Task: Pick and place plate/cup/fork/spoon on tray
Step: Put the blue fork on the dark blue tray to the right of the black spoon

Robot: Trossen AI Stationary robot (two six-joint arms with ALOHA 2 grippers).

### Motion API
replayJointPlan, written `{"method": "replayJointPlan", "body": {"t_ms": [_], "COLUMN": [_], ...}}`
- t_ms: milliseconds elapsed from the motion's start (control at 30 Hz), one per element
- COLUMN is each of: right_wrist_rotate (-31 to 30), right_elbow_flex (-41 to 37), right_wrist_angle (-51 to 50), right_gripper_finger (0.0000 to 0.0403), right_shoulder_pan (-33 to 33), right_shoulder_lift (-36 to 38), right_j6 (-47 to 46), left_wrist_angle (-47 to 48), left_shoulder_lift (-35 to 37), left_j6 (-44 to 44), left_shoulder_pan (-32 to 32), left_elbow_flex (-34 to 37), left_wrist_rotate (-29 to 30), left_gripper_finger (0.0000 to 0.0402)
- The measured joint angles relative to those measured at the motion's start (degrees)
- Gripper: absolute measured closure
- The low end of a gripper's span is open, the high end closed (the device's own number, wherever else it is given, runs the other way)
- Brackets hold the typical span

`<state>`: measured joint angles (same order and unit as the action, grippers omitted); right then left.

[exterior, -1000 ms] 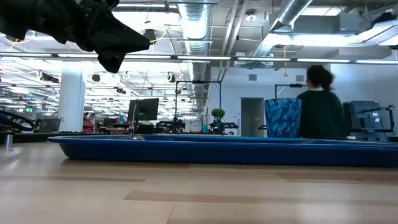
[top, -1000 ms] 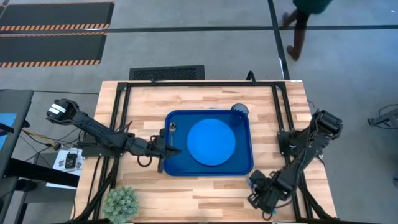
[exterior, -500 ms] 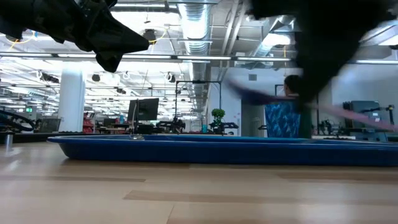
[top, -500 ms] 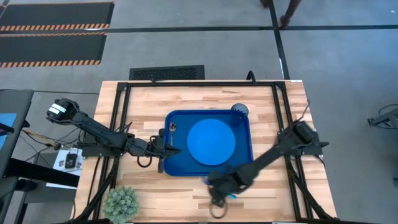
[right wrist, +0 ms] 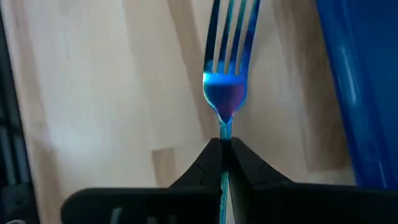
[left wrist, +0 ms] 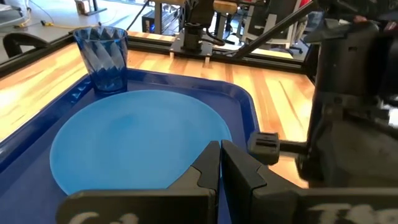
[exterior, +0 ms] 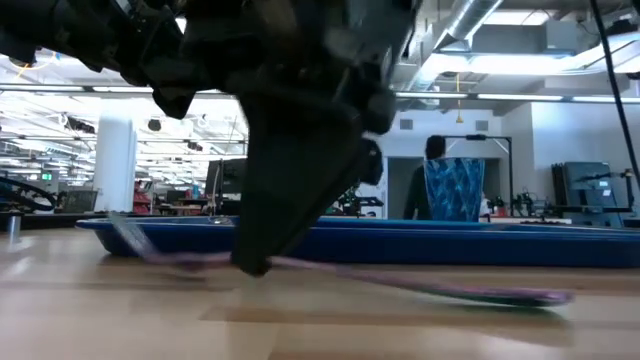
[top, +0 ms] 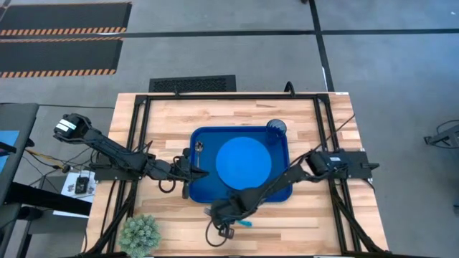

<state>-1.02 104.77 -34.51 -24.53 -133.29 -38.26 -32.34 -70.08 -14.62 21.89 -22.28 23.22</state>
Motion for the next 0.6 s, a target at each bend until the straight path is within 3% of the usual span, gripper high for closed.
{"method": "replayJointPlan", "body": {"t_ms": [167, 367, 600], "right_wrist_rotate": [1.2, 0.2, -4.0], "right_elbow_flex": [2.0, 1.9, 1.8], "right_wrist_angle": [0.4, 0.3, -3.7], "right_gripper_finger": [0.037, 0.0324, 0.0274], "right_shoulder_pan": [1.1, 1.4, -0.2], "right_shoulder_lift": [-2.0, -1.7, 4.6], "right_j6": [1.3, 3.2, 9.3], "left_wrist_angle": [0.5, 0.8, 2.3], "left_shoulder_lift": [0.0, 0.0, 0.0], "left_j6": [0.0, 0.0, 0.4], "left_shoulder_pan": [0.0, 0.0, 0.0], "left_elbow_flex": [0.0, 0.0, 0.0], "left_wrist_rotate": [0.0, 0.0, -0.4], "left_gripper_finger": [0.0401, 0.0401, 0.0401]}}
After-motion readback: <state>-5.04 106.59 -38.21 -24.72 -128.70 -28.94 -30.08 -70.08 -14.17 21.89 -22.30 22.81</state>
